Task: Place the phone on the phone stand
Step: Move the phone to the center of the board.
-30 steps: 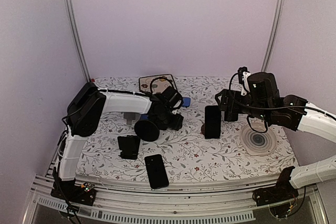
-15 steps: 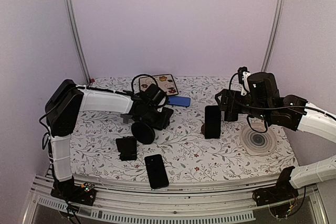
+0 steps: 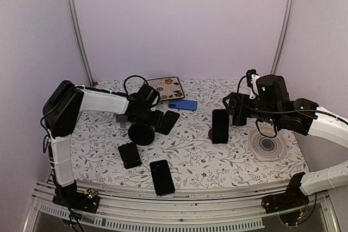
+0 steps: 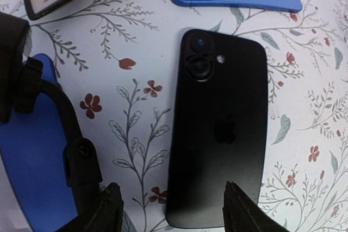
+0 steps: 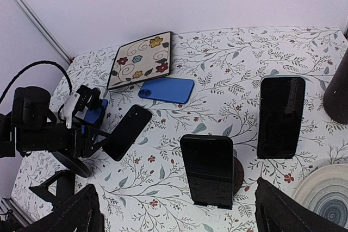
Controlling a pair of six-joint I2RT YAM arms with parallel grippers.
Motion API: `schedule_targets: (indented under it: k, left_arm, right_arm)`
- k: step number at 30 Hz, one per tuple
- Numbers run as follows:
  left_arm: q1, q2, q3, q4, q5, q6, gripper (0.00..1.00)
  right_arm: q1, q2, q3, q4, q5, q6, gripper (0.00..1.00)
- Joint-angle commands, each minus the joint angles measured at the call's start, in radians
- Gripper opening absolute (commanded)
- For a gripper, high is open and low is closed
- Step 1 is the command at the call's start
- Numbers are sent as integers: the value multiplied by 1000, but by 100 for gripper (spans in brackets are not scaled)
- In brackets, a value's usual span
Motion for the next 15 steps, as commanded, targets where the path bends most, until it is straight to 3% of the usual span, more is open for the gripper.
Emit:
schedule_targets:
  k: [1, 8, 15]
  left_arm:
    - [59, 8, -38, -63, -45, 15, 64]
    - [72, 35, 11, -62, -14, 62, 64]
    - [-7, 125, 154, -105, -23, 106, 71]
  right_arm:
    - [-6, -15, -13, 6, 5, 3, 99]
    - [-7, -23, -17, 3, 12, 3, 99]
    - [-6, -19, -16, 6, 12, 4, 99]
